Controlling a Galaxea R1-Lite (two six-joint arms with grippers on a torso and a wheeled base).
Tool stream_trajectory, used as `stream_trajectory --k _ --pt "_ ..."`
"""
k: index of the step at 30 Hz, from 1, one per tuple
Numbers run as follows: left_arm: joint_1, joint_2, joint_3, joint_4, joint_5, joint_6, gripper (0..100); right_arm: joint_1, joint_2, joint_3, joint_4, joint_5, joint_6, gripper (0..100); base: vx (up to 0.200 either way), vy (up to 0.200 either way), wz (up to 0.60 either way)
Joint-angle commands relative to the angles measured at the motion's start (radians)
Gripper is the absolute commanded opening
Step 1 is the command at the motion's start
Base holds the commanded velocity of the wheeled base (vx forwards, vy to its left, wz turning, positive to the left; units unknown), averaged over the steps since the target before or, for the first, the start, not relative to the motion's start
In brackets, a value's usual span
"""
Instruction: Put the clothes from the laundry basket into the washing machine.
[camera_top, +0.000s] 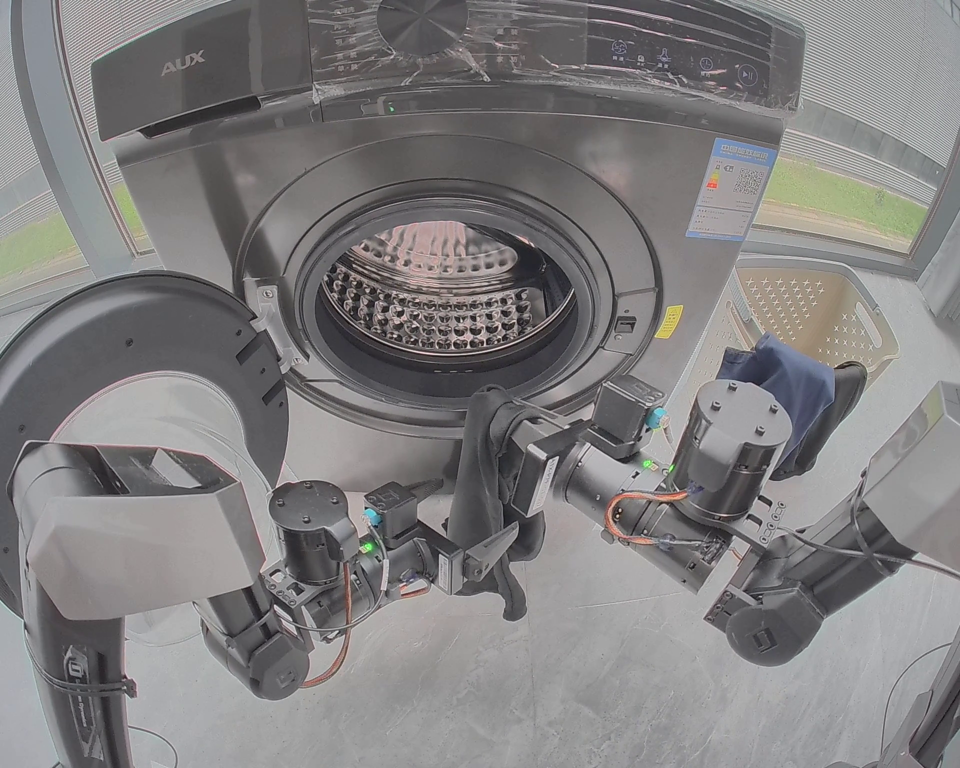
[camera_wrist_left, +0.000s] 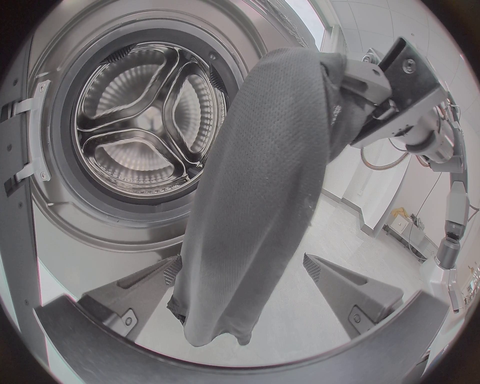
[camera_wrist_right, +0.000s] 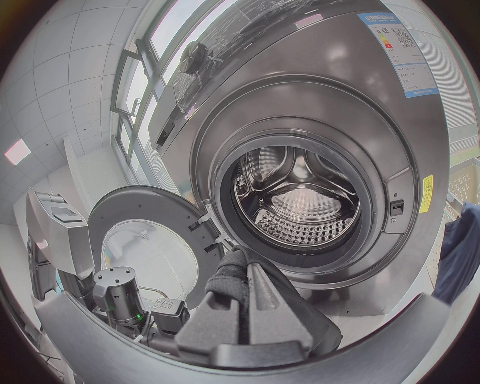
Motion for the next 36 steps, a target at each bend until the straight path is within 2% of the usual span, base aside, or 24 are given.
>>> stream_trajectory --k 1,3,6,7,18,27,28,31,34,35,36 --pt "0.004 0.050 -0.063 0.000 0.007 -0.005 100 0.012 0.003 0.003 -0.001 0.000 0.000 0 0.000 0.000 0.00" --pt "0.011 0.067 -0.094 0.002 0.021 -0.005 100 0.012 0.002 0.006 -0.001 0.000 0.000 0 0.000 0.000 0.00" --pt "0.023 0.084 -0.134 0.002 0.072 -0.011 100 0.009 -0.001 0.007 -0.001 0.000 0.001 0 0.000 0.000 0.00" --pt "0.031 0.082 -0.134 0.002 0.079 -0.008 0 0.009 -0.001 0.006 -0.001 0.000 0.001 0 0.000 0.000 0.00" --pt "0.051 0.035 -0.119 0.000 0.086 -0.013 0 0.010 0.005 0.007 -0.008 0.000 0.001 0 0.000 0.000 0.00" --pt "0.033 -0.123 0.033 0.000 0.070 -0.008 0 0.015 0.009 0.007 -0.011 0.005 0.003 0 0.000 0.000 0.00" --pt "0.033 -0.145 0.052 -0.001 0.070 -0.011 0 0.016 0.011 0.009 -0.011 0.005 0.003 100 0.000 0.000 0.00" --pt "0.043 -0.217 0.093 -0.001 0.055 -0.020 0 -0.001 0.029 0.021 -0.011 0.002 0.003 100 0.000 0.000 0.00" --pt "0.059 -0.286 0.118 -0.001 0.029 -0.053 0 -0.024 0.045 0.049 -0.011 0.000 0.003 100 0.000 0.000 0.00" --pt "0.059 -0.286 0.118 -0.001 0.029 -0.053 0 -0.024 0.045 0.049 -0.011 0.000 0.003 100 0.000 0.000 0.00" --pt "0.071 -0.340 0.133 -0.001 0.027 -0.096 0 -0.051 0.045 0.069 -0.011 0.000 0.001 100 0.000 0.000 0.00"
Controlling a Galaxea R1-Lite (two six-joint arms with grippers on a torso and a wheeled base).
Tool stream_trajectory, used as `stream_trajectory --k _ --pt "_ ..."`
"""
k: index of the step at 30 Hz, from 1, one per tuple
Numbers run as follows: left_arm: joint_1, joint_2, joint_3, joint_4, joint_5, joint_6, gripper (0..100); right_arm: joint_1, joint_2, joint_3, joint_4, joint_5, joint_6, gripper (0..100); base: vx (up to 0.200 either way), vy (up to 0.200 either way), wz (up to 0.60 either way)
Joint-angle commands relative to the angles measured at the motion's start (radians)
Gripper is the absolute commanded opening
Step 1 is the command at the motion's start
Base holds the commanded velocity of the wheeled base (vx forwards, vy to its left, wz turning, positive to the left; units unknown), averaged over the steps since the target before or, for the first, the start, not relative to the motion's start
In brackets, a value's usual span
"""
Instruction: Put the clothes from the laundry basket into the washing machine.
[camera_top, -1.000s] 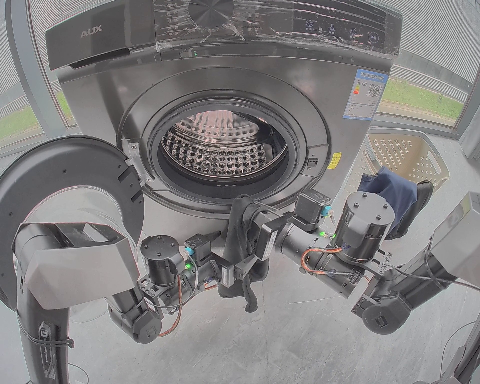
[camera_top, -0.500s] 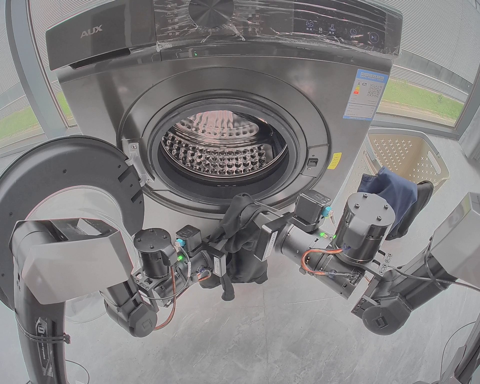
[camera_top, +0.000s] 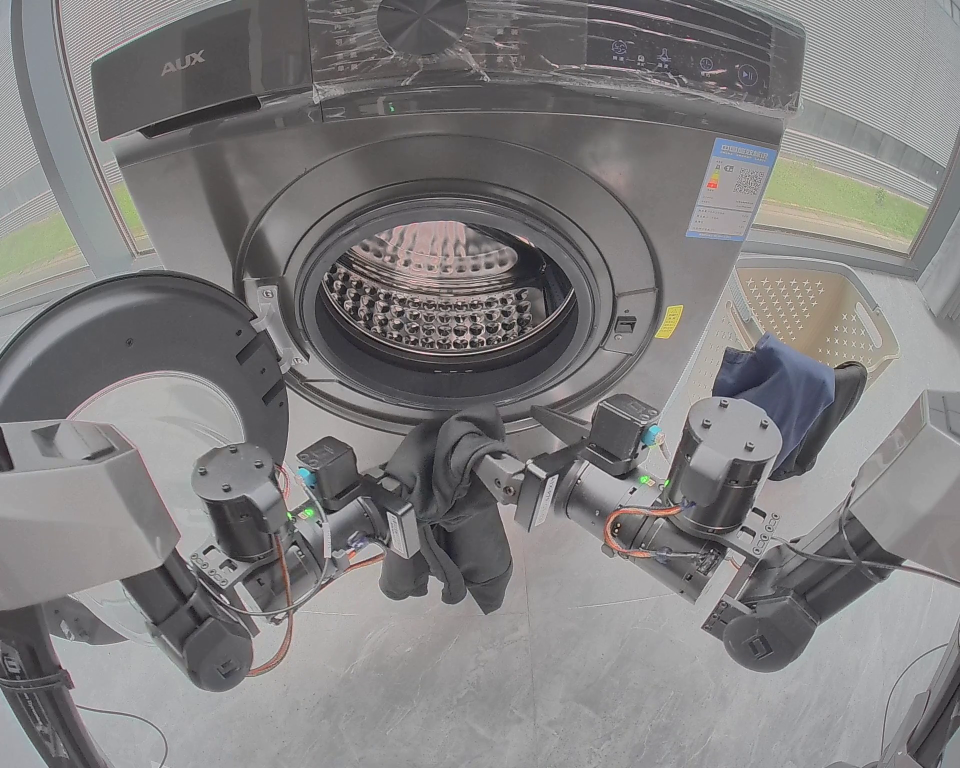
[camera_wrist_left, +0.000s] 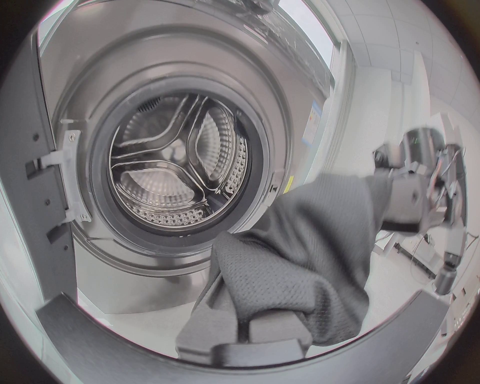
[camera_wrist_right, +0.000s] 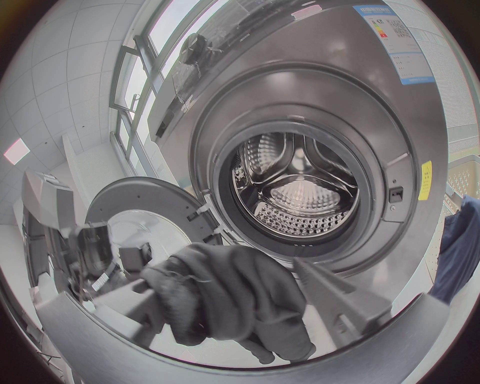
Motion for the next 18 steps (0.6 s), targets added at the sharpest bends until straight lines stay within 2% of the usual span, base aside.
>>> stream_trajectory --k 1,4,10,14,18 --pt "0.027 -0.165 0.049 0.002 -0.012 -0.074 0 -0.056 0.023 0.045 0.002 -0.002 -0.001 100 0.000 0.000 0.00" --pt "0.033 -0.200 0.041 0.002 -0.013 -0.125 0 -0.096 0.026 0.065 0.000 -0.002 -0.001 100 0.000 0.000 0.00" --pt "0.042 -0.224 0.021 0.002 -0.035 -0.137 0 -0.127 0.039 0.115 -0.011 -0.006 -0.001 100 0.000 0.000 0.00" --pt "0.048 -0.224 0.015 0.002 -0.039 -0.139 0 -0.121 0.089 0.155 -0.044 -0.010 -0.006 100 0.000 0.000 0.00" --pt "0.047 -0.238 0.015 0.002 -0.038 -0.157 0 -0.113 0.138 0.150 -0.081 -0.003 -0.009 100 0.000 0.000 0.00"
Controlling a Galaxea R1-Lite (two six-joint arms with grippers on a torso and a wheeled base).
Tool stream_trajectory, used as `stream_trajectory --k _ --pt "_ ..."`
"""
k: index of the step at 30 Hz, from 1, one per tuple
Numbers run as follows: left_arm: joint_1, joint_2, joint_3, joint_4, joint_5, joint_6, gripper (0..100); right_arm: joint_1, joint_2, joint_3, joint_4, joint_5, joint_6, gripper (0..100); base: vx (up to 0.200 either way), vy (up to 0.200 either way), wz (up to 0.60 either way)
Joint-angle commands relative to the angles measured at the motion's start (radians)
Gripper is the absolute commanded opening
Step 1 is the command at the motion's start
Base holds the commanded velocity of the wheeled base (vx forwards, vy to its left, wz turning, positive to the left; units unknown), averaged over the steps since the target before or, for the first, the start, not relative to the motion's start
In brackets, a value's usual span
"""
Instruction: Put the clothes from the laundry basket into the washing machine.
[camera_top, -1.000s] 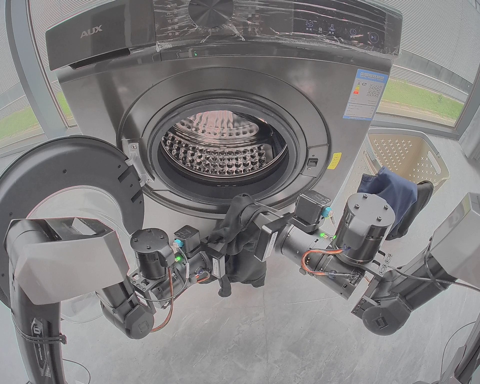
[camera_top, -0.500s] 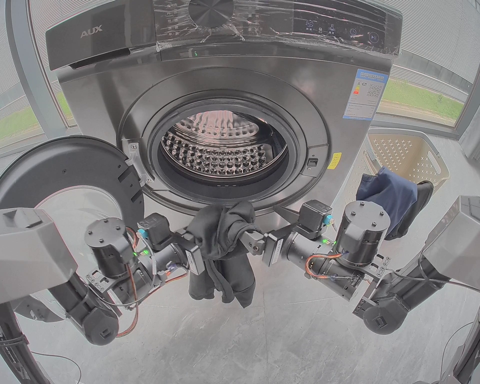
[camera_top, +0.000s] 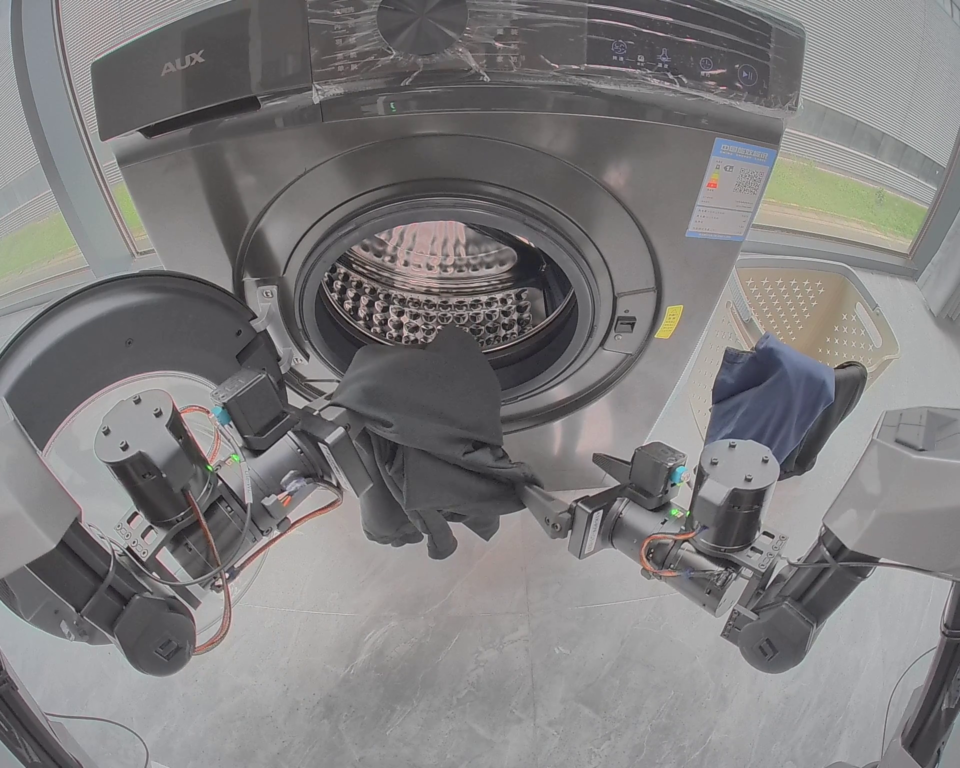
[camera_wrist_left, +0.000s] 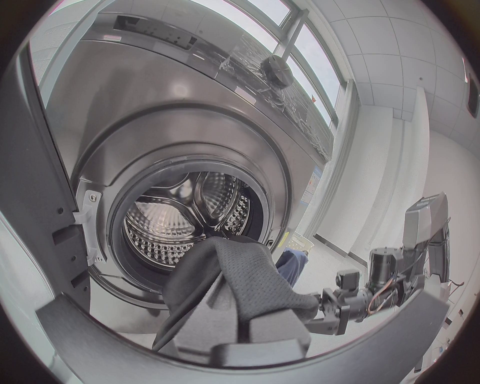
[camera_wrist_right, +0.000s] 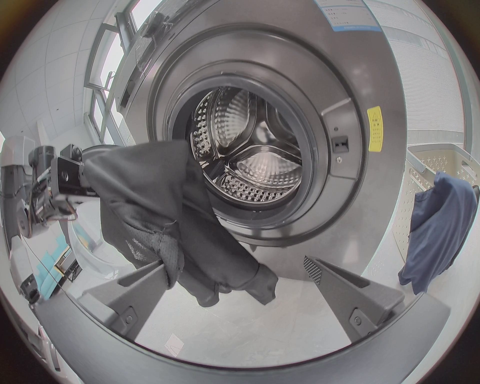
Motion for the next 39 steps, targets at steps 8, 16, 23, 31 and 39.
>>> stream_trajectory --k 8,16,23,31,39 --pt "0.001 -0.031 -0.004 0.000 -0.001 -0.012 0 0.024 0.131 -0.029 -0.048 0.023 -0.005 100 0.000 0.000 0.00" --pt "0.003 -0.032 -0.024 0.000 0.002 -0.015 0 0.027 0.181 0.005 -0.058 0.025 -0.005 100 0.000 0.000 0.00" --pt "0.003 -0.055 -0.035 0.000 0.002 -0.024 0 0.028 0.229 0.025 -0.058 0.025 -0.003 100 0.000 0.000 0.00" --pt "-0.005 -0.057 -0.032 0.000 0.002 -0.024 0 0.042 0.250 0.011 -0.081 0.025 0.000 100 0.000 0.000 0.00" --pt "-0.008 -0.057 -0.024 0.000 0.002 -0.021 0 0.027 0.289 -0.191 -0.074 0.072 -0.032 100 0.000 0.000 0.00"
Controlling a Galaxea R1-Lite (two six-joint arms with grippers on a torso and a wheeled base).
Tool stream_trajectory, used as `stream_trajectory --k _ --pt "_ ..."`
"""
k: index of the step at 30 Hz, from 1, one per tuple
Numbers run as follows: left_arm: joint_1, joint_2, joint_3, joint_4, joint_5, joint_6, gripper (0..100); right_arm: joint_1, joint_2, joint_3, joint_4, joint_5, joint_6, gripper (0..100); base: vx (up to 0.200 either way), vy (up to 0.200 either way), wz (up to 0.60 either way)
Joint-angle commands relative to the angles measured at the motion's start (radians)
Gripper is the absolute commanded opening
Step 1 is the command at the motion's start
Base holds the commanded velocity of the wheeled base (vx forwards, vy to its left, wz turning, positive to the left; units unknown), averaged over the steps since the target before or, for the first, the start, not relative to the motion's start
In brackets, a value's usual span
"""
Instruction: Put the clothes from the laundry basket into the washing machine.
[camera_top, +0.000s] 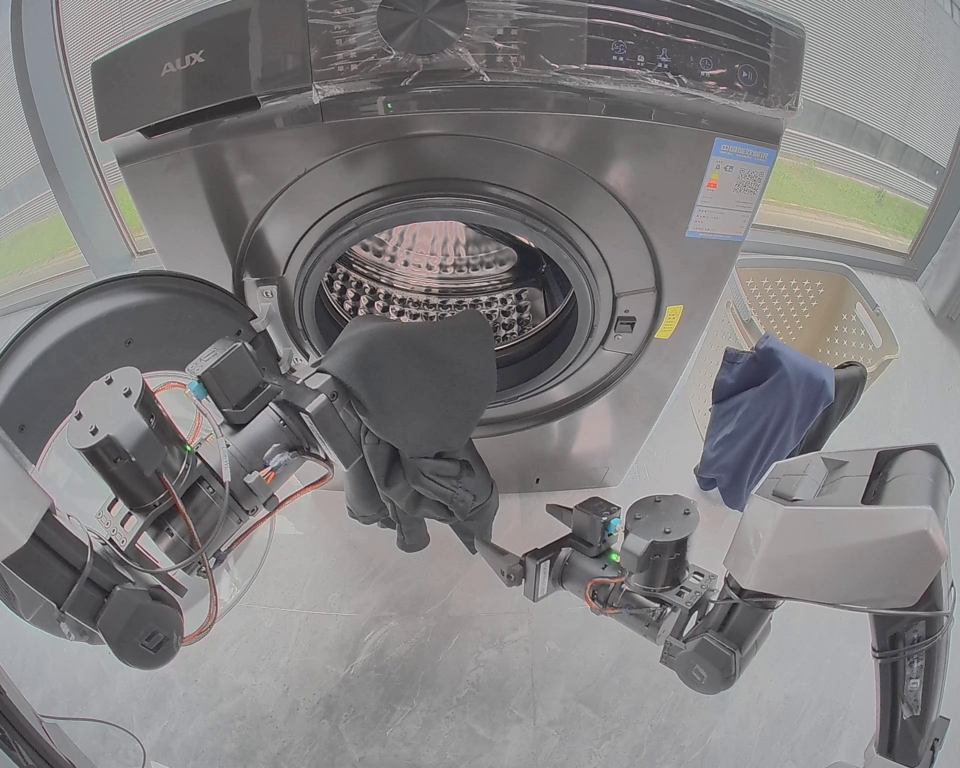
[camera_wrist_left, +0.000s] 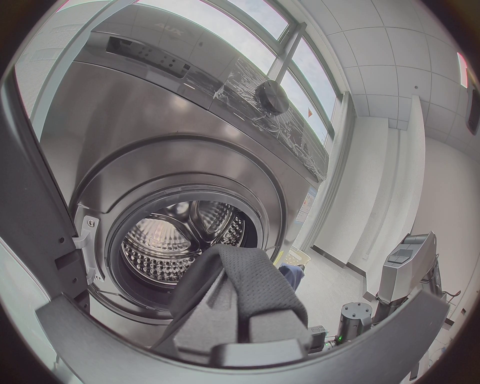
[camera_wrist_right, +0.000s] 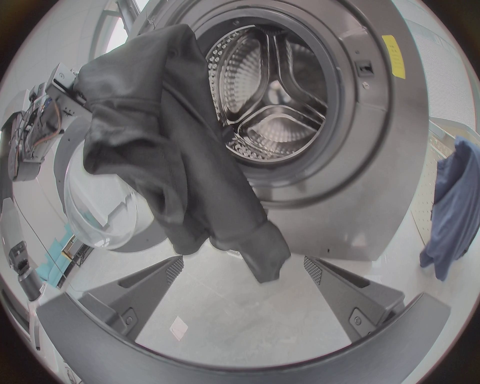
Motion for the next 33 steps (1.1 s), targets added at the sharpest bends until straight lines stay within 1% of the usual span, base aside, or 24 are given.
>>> stream_trajectory --k 1,2,5,8,13,14,16,19,21,23,28,33 --pt "-0.002 -0.002 0.005 0.000 0.000 0.000 0 -0.009 0.052 -0.116 0.004 0.045 -0.027 100 0.000 0.000 0.00" --pt "-0.002 -0.002 0.005 0.000 0.000 0.000 0 -0.009 0.052 -0.116 0.004 0.045 -0.027 100 0.000 0.000 0.00" --pt "-0.002 -0.001 0.005 0.000 0.000 0.000 0 -0.009 0.081 -0.161 0.006 0.065 -0.040 100 0.000 0.000 0.00" --pt "-0.002 -0.001 0.005 0.000 0.000 0.000 0 0.002 0.106 -0.176 0.000 0.094 -0.052 100 0.000 0.000 0.00" --pt "-0.002 -0.001 0.005 0.000 0.000 0.000 0 0.013 0.129 -0.228 -0.003 0.123 -0.055 100 0.000 0.000 0.00" --pt "-0.003 -0.001 0.005 0.000 0.000 0.000 0 0.013 0.134 -0.239 -0.002 0.125 -0.055 100 0.000 0.000 0.00" --pt "-0.003 -0.001 0.005 0.000 0.000 0.000 0 0.010 0.155 -0.291 0.009 0.126 -0.056 100 0.000 0.000 0.00" --pt "-0.005 -0.002 0.006 0.000 -0.001 0.000 0 -0.004 0.186 -0.359 0.020 0.126 -0.075 100 0.000 0.000 0.00" --pt "-0.005 -0.008 0.005 0.000 -0.001 0.000 0 -0.015 0.206 -0.397 0.034 0.125 -0.078 100 0.000 0.000 0.00" --pt "-0.005 -0.016 0.006 0.000 -0.001 -0.001 0 -0.030 0.216 -0.412 0.035 0.125 -0.079 100 0.000 0.000 0.00" --pt "-0.005 -0.019 0.005 0.000 -0.003 -0.001 0 -0.058 0.221 -0.411 0.035 0.125 -0.081 100 0.000 0.000 0.00" --pt "-0.009 -0.021 0.005 0.000 -0.003 -0.001 0 -0.062 0.226 -0.414 0.034 0.125 -0.083 100 0.000 0.000 0.00"
